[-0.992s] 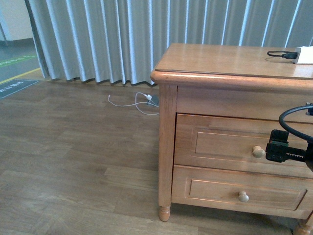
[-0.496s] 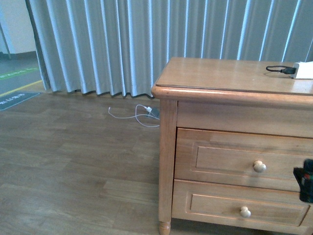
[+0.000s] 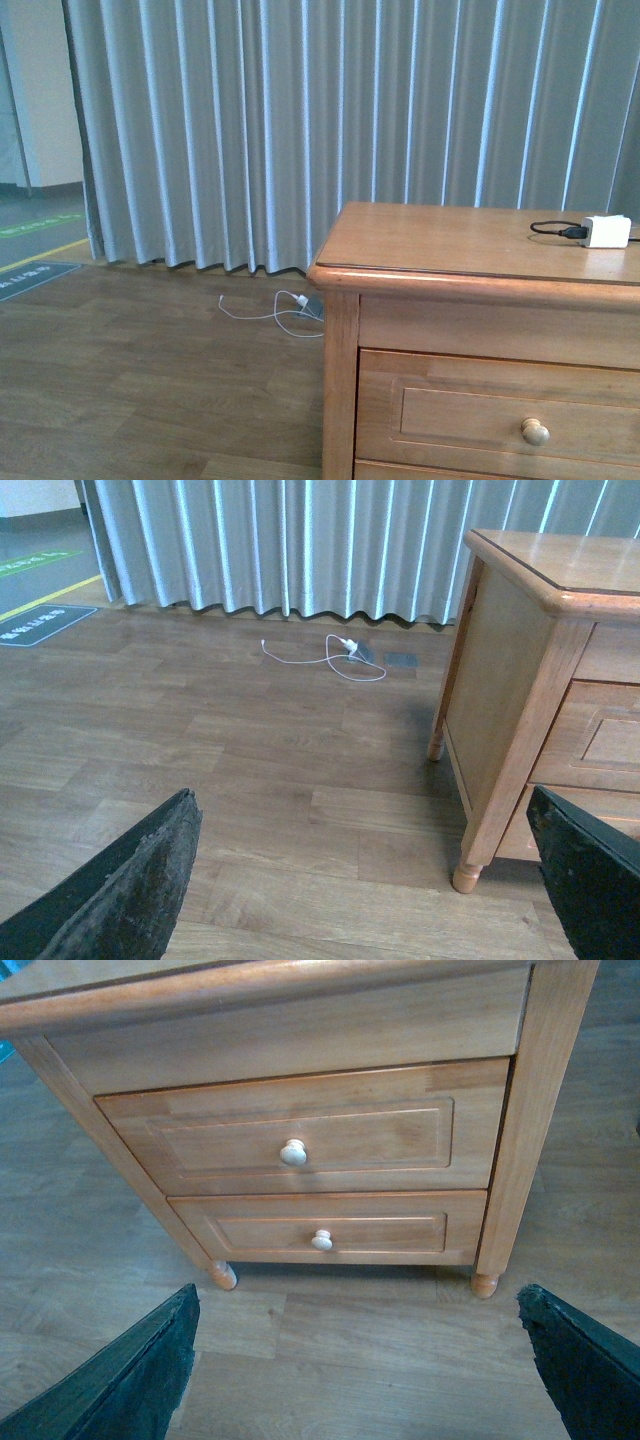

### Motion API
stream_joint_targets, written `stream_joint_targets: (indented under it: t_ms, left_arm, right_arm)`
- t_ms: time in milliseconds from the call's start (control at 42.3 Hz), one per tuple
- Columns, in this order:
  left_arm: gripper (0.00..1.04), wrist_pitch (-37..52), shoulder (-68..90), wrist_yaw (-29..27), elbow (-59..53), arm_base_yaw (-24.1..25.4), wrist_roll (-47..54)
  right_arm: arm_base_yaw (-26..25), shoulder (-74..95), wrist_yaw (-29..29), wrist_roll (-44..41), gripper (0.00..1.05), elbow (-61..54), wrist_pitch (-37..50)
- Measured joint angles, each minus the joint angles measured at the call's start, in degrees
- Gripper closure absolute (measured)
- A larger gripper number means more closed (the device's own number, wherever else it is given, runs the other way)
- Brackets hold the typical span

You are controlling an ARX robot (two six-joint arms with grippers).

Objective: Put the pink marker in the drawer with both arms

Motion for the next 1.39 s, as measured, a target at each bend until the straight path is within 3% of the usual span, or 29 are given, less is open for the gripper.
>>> stream_joint_targets:
  t_ms: [118,213,283,661,756,803,874,1063,1157,1394]
  left_arm:
    - [0.06,0.00,0.00,0.00,0.00,0.00,0.00]
    - [0.06,0.00,0.00,-0.02,-0.02,0.00,0.00]
    - [0.06,0.00,0.00,-0.07,0.00,0.00,0.00]
    - [0.06,0.00,0.00,-0.02,0.00,0.00,0.00]
    - [0.06,0.00,0.00,0.00,0.00,0.00,0.00]
    - [0.06,0.00,0.00,0.00,0.00,0.00,0.00]
    - [0.06,0.00,0.00,0.02,0.00,0.00,0.00]
    - [0.06,0.00,0.00,0.02,0.00,0.00,0.00]
    - [0.06,0.00,0.00,-0.09,0.00,0.00,0.02]
    - [0.06,0.00,0.00,-0.07,-0.02,0.00,0.02]
  right_arm:
    - [0.04,-0.07,0.50,0.13,0.09,-0.24,0.83]
    - [2.51,-2.05,7.26,0.15,0.23,-5.49,15.41]
    - [4.83,-4.55,10.36,0.13,0.33,-7.85,21.03]
    - [16.50,-16.31,21.29,-0.04,1.04,-11.76,16.02]
    - [18.71,-18.62,23.74,-0.13,1.03,-11.76,13.68]
    - [22.49,-20.22,28.87,-0.13,1.03,-11.76,12.13]
    - [25.33,-21.88,29.59,-0.15,1.03,-11.76,10.58]
    - [25.64,-25.11,30.10,-0.15,1.03,-11.74,7.30]
    - [25.66,-31.74,30.05,-0.17,1.03,-11.69,-1.33]
    - [25.68,-34.23,30.08,-0.17,1.03,-11.69,-2.14]
